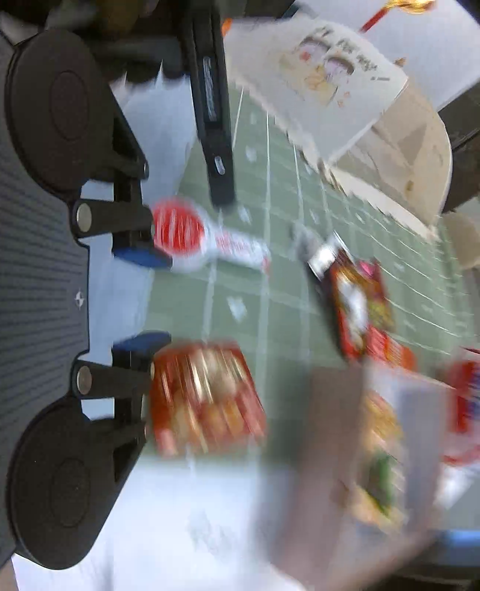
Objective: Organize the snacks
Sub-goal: 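Grasp the red spoon-shaped sauce packet with the left gripper while the right moves toward the quail eggs pack, then lift the sauce packet with the left gripper while the right reaches the red quail eggs pack, then close the right gripper on the red quail eggs pack, then lift the quail eggs pack with the right gripper while the left drops the sauce packet into the box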
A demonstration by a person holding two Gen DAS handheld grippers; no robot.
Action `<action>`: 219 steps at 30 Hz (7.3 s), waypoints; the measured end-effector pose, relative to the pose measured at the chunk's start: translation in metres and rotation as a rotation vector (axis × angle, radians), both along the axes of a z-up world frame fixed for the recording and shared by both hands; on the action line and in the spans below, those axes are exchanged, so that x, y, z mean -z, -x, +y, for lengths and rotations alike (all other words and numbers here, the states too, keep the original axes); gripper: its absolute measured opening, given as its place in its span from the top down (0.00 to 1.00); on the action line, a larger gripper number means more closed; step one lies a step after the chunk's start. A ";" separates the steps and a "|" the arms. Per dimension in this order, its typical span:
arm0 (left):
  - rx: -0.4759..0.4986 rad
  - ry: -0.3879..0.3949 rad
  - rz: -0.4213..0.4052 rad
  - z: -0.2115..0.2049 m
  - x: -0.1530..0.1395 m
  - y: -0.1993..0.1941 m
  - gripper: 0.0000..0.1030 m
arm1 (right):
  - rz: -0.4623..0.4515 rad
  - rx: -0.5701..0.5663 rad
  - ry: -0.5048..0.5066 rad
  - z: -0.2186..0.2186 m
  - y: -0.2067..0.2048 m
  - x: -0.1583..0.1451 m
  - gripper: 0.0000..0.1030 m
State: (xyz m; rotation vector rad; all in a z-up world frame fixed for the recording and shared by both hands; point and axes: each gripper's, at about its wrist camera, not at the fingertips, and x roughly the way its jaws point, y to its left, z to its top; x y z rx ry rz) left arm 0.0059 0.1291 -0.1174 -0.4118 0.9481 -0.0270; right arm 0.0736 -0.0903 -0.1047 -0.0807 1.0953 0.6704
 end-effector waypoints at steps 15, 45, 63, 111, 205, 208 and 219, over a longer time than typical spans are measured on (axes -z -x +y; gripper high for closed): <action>0.254 -0.368 -0.006 -0.105 0.011 -0.001 0.55 | -0.205 0.116 0.183 -0.063 0.007 0.031 0.30; -0.126 0.116 0.028 -0.012 0.027 0.012 0.60 | -0.124 -0.220 -0.040 0.036 0.009 0.018 0.82; -0.065 0.142 0.068 -0.044 0.029 -0.011 0.79 | -0.228 -0.259 0.018 0.011 0.022 0.027 0.82; -0.108 -0.119 0.123 -0.054 0.015 0.012 0.72 | -0.247 -0.079 0.107 0.007 -0.023 0.046 0.01; 0.057 0.149 -0.065 -0.082 -0.047 -0.269 0.83 | -0.427 0.274 -0.033 -0.122 -0.153 -0.183 0.38; 0.051 0.152 -0.026 -0.074 -0.010 -0.276 0.80 | -0.366 0.291 -0.001 -0.117 -0.167 -0.154 0.38; -0.087 0.065 -0.130 -0.026 -0.036 -0.160 0.80 | -0.167 0.195 0.073 -0.040 -0.228 -0.061 0.38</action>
